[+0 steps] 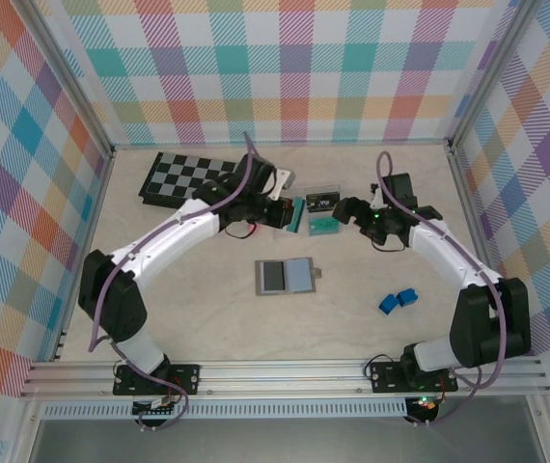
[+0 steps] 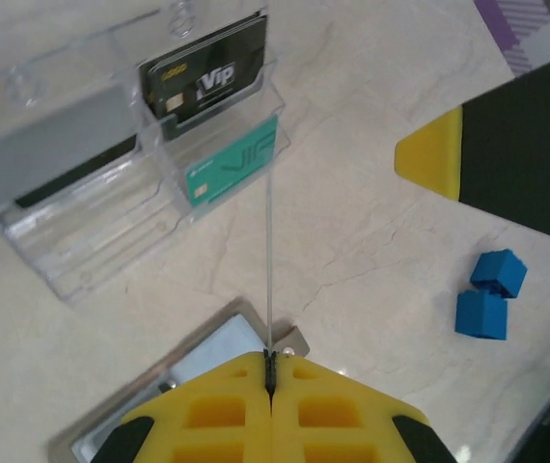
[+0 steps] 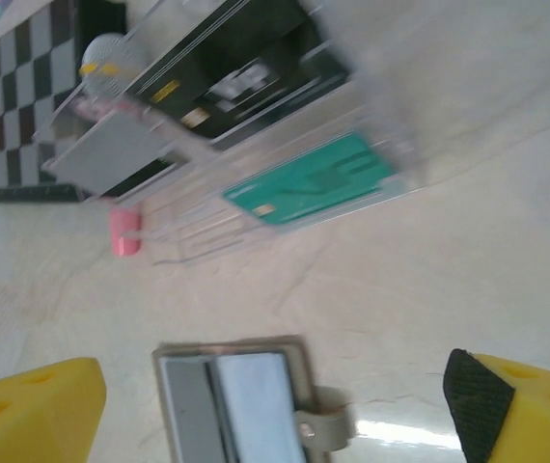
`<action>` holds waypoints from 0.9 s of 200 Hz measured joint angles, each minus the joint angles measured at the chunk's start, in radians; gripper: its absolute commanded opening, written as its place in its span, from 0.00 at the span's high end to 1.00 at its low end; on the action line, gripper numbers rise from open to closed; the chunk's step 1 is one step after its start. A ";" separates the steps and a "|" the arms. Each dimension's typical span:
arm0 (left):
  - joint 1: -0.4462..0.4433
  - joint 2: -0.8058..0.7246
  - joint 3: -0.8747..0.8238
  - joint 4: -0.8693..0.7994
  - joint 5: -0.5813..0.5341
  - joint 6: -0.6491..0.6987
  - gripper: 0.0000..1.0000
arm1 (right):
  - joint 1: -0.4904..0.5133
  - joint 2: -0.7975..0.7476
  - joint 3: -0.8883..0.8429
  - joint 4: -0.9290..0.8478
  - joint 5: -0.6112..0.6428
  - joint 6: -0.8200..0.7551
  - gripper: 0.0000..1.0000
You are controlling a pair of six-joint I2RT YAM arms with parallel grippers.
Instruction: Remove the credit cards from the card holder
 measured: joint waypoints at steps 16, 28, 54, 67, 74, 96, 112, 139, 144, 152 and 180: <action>-0.012 0.063 0.091 -0.038 0.005 0.083 1.00 | -0.049 -0.030 -0.034 -0.005 0.013 -0.013 0.00; -0.018 0.111 0.157 -0.056 0.014 0.153 1.00 | -0.080 -0.051 -0.059 -0.006 0.022 -0.018 0.00; -0.029 0.200 0.275 -0.107 0.023 0.305 1.00 | -0.130 -0.076 -0.103 -0.007 0.024 -0.024 0.00; -0.041 0.246 0.332 -0.130 0.019 0.385 1.00 | -0.153 -0.077 -0.113 -0.008 0.020 -0.028 0.00; -0.047 0.268 0.357 -0.140 0.019 0.425 1.00 | -0.164 -0.078 -0.116 -0.007 0.017 -0.030 0.00; -0.068 0.331 0.419 -0.171 0.021 0.541 1.00 | -0.193 -0.078 -0.124 -0.008 0.007 -0.042 0.00; -0.077 0.380 0.465 -0.198 0.030 0.605 1.00 | -0.205 -0.079 -0.130 -0.007 -0.003 -0.047 0.00; -0.080 0.470 0.555 -0.237 0.018 0.673 1.00 | -0.219 -0.087 -0.143 -0.013 -0.019 -0.055 0.00; -0.080 0.484 0.568 -0.240 0.011 0.684 1.00 | -0.220 -0.087 -0.143 -0.014 -0.022 -0.059 0.00; -0.080 0.507 0.589 -0.250 -0.001 0.699 1.00 | -0.223 -0.087 -0.143 -0.015 -0.026 -0.063 0.00; -0.080 0.572 0.639 -0.281 -0.038 0.743 1.00 | -0.229 -0.087 -0.143 -0.018 -0.035 -0.070 0.00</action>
